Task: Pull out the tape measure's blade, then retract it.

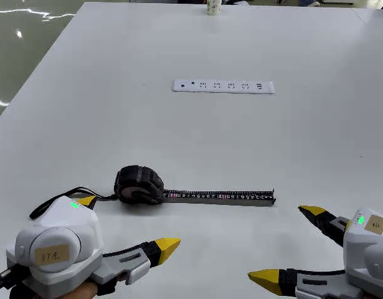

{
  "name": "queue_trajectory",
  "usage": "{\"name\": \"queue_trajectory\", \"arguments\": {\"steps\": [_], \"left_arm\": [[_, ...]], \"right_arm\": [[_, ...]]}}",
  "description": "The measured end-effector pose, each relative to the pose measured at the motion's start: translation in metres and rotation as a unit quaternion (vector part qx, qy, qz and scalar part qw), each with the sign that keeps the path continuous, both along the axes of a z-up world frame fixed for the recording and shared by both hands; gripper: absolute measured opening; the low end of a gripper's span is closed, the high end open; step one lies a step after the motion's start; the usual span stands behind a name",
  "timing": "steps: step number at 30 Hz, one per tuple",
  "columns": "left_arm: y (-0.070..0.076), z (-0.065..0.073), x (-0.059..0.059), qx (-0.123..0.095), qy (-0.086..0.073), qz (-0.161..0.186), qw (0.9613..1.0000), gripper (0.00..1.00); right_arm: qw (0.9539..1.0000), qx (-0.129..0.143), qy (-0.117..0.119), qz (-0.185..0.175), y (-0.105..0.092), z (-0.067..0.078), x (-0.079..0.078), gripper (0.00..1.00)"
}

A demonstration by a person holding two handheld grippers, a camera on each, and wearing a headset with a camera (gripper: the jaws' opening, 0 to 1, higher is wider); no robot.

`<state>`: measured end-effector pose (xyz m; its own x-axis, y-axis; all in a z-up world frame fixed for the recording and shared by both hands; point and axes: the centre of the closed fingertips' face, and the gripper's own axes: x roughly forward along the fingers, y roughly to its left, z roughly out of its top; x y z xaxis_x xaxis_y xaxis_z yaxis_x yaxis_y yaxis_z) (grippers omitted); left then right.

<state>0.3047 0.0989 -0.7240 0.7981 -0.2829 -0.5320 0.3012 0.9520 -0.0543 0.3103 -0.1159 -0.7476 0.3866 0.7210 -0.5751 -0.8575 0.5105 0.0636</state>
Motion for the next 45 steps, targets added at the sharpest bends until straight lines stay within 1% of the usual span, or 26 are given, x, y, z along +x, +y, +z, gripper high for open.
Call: {"name": "queue_trajectory", "arguments": {"steps": [2,5,7,11,14,17,23,29,34,36,42,45], "left_arm": [[0.003,0.000,0.004,-0.002,0.000,0.006,1.0000,0.99],[0.006,0.000,0.009,-0.004,0.000,0.015,0.9999,0.99],[0.009,0.001,0.011,-0.005,-0.001,0.020,0.9998,0.99],[0.012,0.001,0.017,-0.005,-0.001,0.030,0.9995,0.99],[0.013,0.000,0.018,-0.005,0.002,0.033,0.9994,0.98],[0.013,0.000,0.021,-0.011,0.004,0.035,0.9993,0.98],[0.014,0.000,0.027,-0.013,0.003,0.040,0.9991,0.99],[0.015,0.000,0.033,-0.012,0.001,0.046,0.9989,0.99],[0.016,-0.002,0.038,-0.014,0.003,0.049,0.9987,0.99],[0.016,-0.002,0.040,-0.013,0.002,0.050,0.9987,0.99],[0.017,-0.005,0.045,-0.010,0.004,0.053,0.9986,0.99],[0.017,-0.006,0.048,-0.008,0.005,0.054,0.9985,0.96]], "right_arm": [[0.9998,-0.012,-0.007,0.011,-0.002,-0.002,0.002,0.93],[0.9997,-0.014,0.001,0.018,-0.003,-0.004,0.004,0.92],[0.9995,-0.018,0.000,0.025,-0.003,-0.006,0.005,0.90],[0.9990,-0.027,-0.002,0.035,-0.005,-0.009,0.009,0.89],[0.9986,-0.029,-0.006,0.044,-0.006,-0.009,0.013,0.87],[0.9980,-0.033,-0.013,0.052,-0.008,-0.009,0.018,0.84],[0.9975,-0.032,-0.014,0.062,-0.010,-0.008,0.027,0.81],[0.9959,-0.043,-0.013,0.079,-0.013,-0.010,0.035,0.79],[0.9940,-0.052,-0.009,0.096,-0.014,-0.011,0.039,0.75],[0.9931,-0.055,-0.008,0.103,-0.015,-0.013,0.044,0.74],[0.9889,-0.068,-0.008,0.132,-0.015,-0.014,0.050,0.68],[0.9866,-0.073,-0.008,0.146,-0.014,-0.015,0.053,0.65]]}}
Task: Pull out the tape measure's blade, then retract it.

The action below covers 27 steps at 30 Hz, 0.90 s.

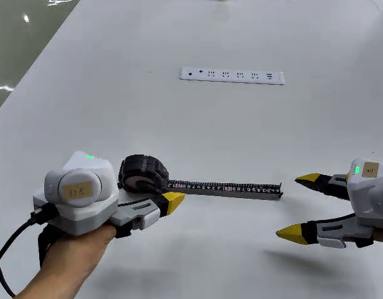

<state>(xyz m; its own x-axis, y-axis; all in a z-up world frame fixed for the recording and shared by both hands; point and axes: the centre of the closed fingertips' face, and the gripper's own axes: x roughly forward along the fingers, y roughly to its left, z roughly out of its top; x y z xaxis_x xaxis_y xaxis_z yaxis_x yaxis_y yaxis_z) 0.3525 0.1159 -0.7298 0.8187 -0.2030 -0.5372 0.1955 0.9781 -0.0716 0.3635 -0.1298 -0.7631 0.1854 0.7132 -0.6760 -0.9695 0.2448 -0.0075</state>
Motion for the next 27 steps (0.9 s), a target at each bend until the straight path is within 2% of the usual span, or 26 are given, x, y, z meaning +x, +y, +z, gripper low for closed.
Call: {"name": "queue_trajectory", "arguments": {"steps": [10,27], "left_arm": [[-0.001,-0.005,0.009,-0.001,0.009,0.010,0.9999,0.92],[0.003,-0.015,0.023,-0.007,0.031,0.044,0.9985,0.72]], "right_arm": [[0.9993,-0.015,-0.001,0.033,0.002,-0.008,0.014,0.57],[0.9957,-0.041,0.001,0.083,0.004,-0.021,0.027,0.39]]}}
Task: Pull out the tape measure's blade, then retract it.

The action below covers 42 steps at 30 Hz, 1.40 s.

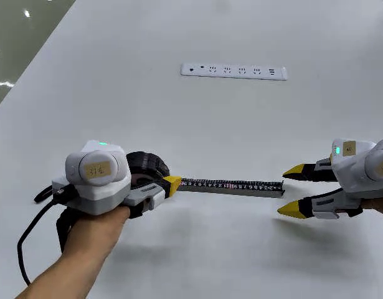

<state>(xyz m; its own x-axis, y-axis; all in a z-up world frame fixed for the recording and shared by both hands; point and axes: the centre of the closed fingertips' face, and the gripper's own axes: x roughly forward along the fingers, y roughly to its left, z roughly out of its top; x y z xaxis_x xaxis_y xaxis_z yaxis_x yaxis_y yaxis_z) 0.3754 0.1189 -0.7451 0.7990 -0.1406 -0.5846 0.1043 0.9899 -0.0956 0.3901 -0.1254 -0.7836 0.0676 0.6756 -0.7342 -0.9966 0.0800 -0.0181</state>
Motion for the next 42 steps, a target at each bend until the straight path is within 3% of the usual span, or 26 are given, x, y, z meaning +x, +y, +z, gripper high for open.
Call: {"name": "queue_trajectory", "arguments": {"steps": [11,23,31,42], "left_arm": [[0.006,-0.007,0.004,0.000,0.017,0.027,0.9995,0.67],[0.007,-0.010,0.010,-0.005,0.019,0.043,0.9989,0.62],[0.010,-0.013,0.012,-0.003,0.022,0.050,0.9985,0.59],[0.011,-0.018,0.014,-0.001,0.027,0.056,0.9981,0.59]], "right_arm": [[0.9995,-0.014,0.000,0.027,0.002,-0.006,0.006,0.26],[0.9990,-0.022,0.004,0.039,0.003,-0.013,0.012,0.13],[0.9990,-0.021,0.012,0.038,0.002,-0.017,0.013,0.12],[0.9990,-0.015,0.006,0.043,0.002,-0.017,0.012,0.11]]}}
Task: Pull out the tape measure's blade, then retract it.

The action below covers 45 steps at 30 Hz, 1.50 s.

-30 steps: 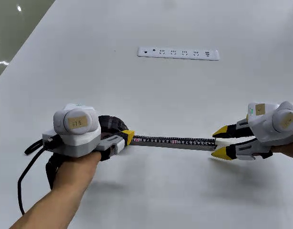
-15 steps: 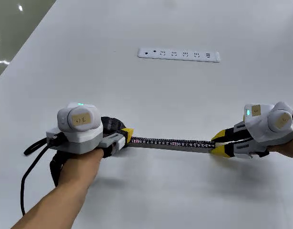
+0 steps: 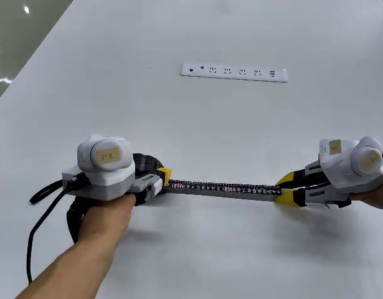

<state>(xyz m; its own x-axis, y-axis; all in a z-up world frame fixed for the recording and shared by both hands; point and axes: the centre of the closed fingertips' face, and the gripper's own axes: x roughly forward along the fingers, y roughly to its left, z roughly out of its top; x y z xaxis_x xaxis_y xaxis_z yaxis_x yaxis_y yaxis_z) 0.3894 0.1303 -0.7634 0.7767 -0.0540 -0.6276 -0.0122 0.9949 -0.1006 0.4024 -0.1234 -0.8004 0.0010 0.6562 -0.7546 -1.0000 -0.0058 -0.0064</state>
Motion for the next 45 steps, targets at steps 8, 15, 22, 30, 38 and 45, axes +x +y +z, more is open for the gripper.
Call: {"name": "queue_trajectory", "arguments": {"steps": [8,15,22,30,38,45], "left_arm": [[0.0001,-0.0020,0.0005,-0.004,0.000,0.005,1.0000,0.60],[-0.0006,-0.0014,-0.0002,-0.002,0.002,0.005,1.0000,0.60],[-0.0012,-0.0018,-0.0016,0.003,0.013,0.002,0.9999,0.59],[-0.0015,-0.0030,-0.0029,0.010,0.020,0.001,0.9998,0.57],[-0.0004,-0.0039,-0.0030,0.017,0.026,-0.005,0.9995,0.54],[0.0003,-0.0045,-0.0019,0.015,0.025,-0.007,0.9995,0.54]], "right_arm": [[1.0000,0.007,0.001,-0.006,0.0001,-0.0004,-0.0003,0.09],[0.9999,0.006,0.004,-0.009,0.0002,-0.0002,-0.0004,0.09],[0.9999,0.006,0.004,-0.011,0.0002,0.0004,-0.0013,0.09],[0.9999,0.002,0.003,-0.010,-0.0004,0.0000,-0.0015,0.09],[0.9999,0.001,0.004,-0.012,-0.0002,-0.0003,-0.0015,0.09],[0.9999,-0.001,0.004,-0.013,-0.0001,-0.0005,-0.0009,0.09]]}}
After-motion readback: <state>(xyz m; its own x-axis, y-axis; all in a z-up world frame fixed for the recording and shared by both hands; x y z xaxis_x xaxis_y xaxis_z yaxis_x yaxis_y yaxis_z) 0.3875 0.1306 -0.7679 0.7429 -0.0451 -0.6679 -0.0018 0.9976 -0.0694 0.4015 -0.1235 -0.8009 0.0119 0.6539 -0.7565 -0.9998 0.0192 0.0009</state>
